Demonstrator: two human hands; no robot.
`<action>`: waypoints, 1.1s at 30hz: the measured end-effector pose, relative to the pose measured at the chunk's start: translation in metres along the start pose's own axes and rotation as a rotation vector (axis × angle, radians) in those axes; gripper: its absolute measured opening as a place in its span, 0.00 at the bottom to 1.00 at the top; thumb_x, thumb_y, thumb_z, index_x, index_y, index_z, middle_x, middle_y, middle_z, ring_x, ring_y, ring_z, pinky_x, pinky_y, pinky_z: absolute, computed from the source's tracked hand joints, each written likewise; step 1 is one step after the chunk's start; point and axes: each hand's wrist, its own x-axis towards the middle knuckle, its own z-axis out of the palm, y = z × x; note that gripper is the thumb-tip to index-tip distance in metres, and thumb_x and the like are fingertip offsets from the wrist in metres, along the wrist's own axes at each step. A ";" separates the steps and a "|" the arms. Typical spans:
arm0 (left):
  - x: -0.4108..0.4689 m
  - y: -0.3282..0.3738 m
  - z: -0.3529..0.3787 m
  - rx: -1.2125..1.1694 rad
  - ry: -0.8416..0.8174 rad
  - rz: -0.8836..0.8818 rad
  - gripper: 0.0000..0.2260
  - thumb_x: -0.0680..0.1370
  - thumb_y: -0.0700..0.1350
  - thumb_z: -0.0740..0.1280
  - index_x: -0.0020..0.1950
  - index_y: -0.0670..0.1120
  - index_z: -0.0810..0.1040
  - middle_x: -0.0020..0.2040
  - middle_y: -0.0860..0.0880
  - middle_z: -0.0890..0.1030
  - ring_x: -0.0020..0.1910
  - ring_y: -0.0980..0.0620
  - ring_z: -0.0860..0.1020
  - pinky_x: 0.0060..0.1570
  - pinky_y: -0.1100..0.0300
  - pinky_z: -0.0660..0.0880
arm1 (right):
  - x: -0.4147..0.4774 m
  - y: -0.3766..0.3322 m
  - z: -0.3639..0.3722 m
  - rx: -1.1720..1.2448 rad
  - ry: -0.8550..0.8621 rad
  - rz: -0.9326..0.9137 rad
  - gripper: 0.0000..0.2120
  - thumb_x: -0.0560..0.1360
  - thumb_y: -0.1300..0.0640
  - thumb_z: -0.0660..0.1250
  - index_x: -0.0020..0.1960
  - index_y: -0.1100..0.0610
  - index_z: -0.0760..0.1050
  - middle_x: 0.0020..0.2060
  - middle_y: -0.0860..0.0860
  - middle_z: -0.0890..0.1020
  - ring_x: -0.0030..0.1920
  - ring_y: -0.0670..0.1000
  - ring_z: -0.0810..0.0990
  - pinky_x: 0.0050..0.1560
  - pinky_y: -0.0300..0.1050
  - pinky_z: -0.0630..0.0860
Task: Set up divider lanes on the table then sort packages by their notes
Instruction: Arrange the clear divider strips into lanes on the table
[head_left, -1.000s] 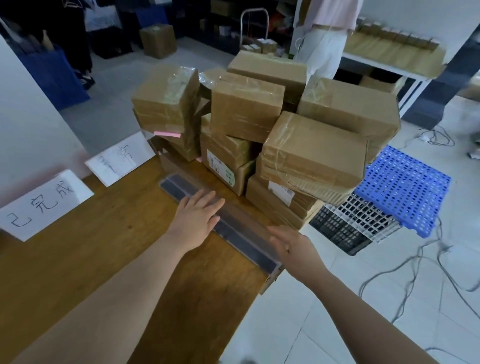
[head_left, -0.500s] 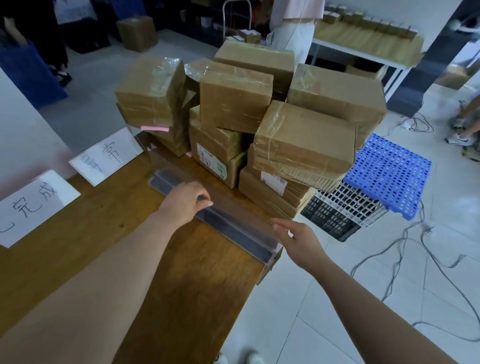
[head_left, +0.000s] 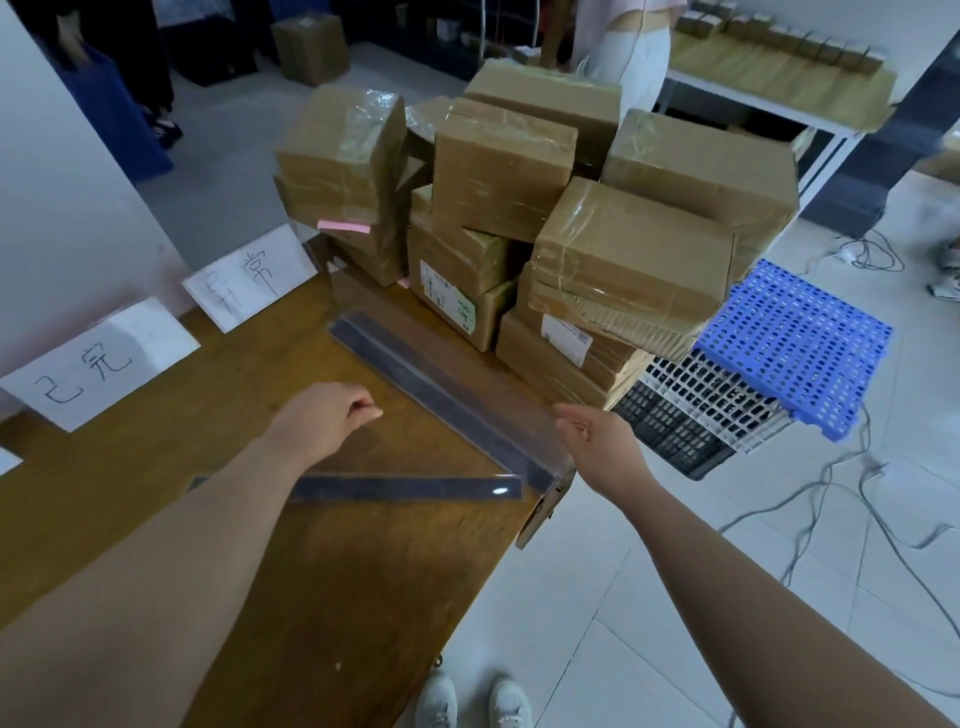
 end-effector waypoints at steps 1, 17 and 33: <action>-0.005 -0.004 -0.001 0.009 -0.003 -0.020 0.11 0.81 0.53 0.62 0.55 0.50 0.79 0.46 0.53 0.82 0.42 0.57 0.79 0.40 0.63 0.75 | 0.000 -0.002 0.002 -0.015 0.010 0.006 0.13 0.80 0.60 0.59 0.59 0.63 0.79 0.56 0.58 0.82 0.57 0.57 0.79 0.60 0.49 0.74; -0.053 -0.042 -0.002 -0.022 0.102 -0.303 0.10 0.81 0.48 0.63 0.41 0.47 0.75 0.36 0.49 0.78 0.33 0.55 0.74 0.32 0.63 0.66 | 0.023 -0.001 0.025 -0.016 0.170 0.074 0.06 0.73 0.51 0.71 0.48 0.52 0.80 0.43 0.46 0.82 0.45 0.48 0.80 0.45 0.44 0.77; -0.080 -0.041 -0.008 -0.166 -0.028 -0.335 0.06 0.79 0.46 0.67 0.51 0.47 0.83 0.45 0.51 0.83 0.39 0.58 0.79 0.34 0.69 0.69 | 0.006 -0.015 0.032 -0.239 0.261 -0.227 0.08 0.78 0.61 0.62 0.42 0.58 0.79 0.44 0.53 0.79 0.42 0.53 0.78 0.39 0.42 0.72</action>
